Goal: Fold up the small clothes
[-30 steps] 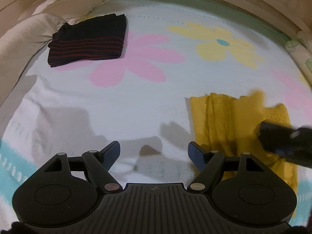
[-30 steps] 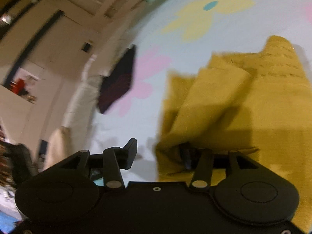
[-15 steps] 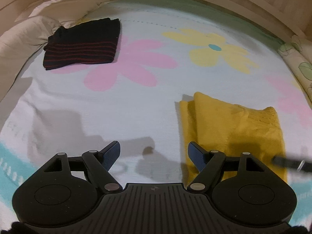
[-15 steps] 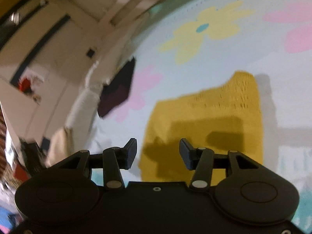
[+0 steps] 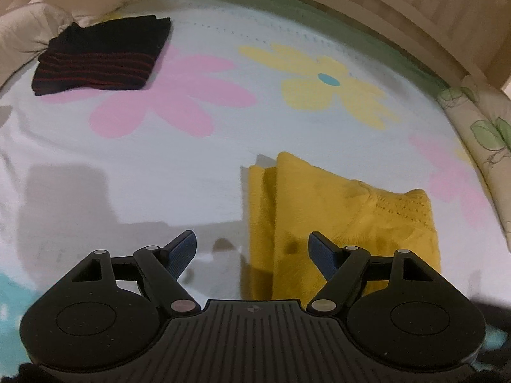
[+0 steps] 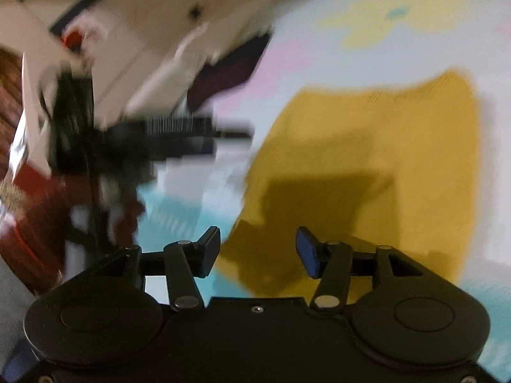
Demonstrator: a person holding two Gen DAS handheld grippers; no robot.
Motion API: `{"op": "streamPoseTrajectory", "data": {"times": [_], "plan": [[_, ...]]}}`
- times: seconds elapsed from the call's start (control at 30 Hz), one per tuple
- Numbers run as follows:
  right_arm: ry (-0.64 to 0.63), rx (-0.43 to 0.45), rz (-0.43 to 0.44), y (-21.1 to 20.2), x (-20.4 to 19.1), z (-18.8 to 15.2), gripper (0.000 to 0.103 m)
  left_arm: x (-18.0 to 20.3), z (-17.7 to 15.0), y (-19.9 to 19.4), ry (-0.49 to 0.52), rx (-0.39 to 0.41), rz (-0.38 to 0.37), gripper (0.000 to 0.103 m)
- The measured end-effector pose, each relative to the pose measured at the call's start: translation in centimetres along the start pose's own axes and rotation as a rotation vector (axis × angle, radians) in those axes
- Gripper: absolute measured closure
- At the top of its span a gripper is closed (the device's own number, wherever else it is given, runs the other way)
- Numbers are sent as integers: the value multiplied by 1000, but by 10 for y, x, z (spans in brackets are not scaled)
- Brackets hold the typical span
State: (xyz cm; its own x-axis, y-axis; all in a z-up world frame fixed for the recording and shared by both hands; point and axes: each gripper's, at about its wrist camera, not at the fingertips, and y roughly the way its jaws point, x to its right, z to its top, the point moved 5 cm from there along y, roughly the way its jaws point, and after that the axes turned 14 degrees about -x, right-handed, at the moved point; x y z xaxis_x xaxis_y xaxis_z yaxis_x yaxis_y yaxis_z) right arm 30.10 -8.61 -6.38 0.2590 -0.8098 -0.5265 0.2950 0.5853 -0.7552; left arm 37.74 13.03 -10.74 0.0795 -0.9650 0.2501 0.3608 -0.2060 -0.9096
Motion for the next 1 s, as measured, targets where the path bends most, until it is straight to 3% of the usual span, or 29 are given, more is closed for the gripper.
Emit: {"op": "streamPoseTrajectory", "data": {"times": [0.1,0.2,0.4,0.47,0.53,0.57,0.77,0.83,1.0], "plan": [[82,136,-93,-26,25,17,32,10,2,10,13,-2,9,27],[184,192,-116,-40,51,24,32,22,5,19,37,2,9,27],[249,188,-103,-36,70,26,32,38,5,38,64,-26,-25,29],[254,184,-105,-35,73,26,32,41,5,38,67,-21,-32,47],[267,191,-101,-37,76,23,32,44,6,33,59,-4,-10,77],[274,197,-102,-39,78,23,32,45,5,30,57,9,6,84],[312,212,-111,-48,100,19,32,42,-7,9,58,67,7,90],[308,209,-128,-48,103,18,32,33,-10,1,45,78,30,98],[311,212,-141,-45,108,21,31,17,-12,17,33,25,38,96]]}}
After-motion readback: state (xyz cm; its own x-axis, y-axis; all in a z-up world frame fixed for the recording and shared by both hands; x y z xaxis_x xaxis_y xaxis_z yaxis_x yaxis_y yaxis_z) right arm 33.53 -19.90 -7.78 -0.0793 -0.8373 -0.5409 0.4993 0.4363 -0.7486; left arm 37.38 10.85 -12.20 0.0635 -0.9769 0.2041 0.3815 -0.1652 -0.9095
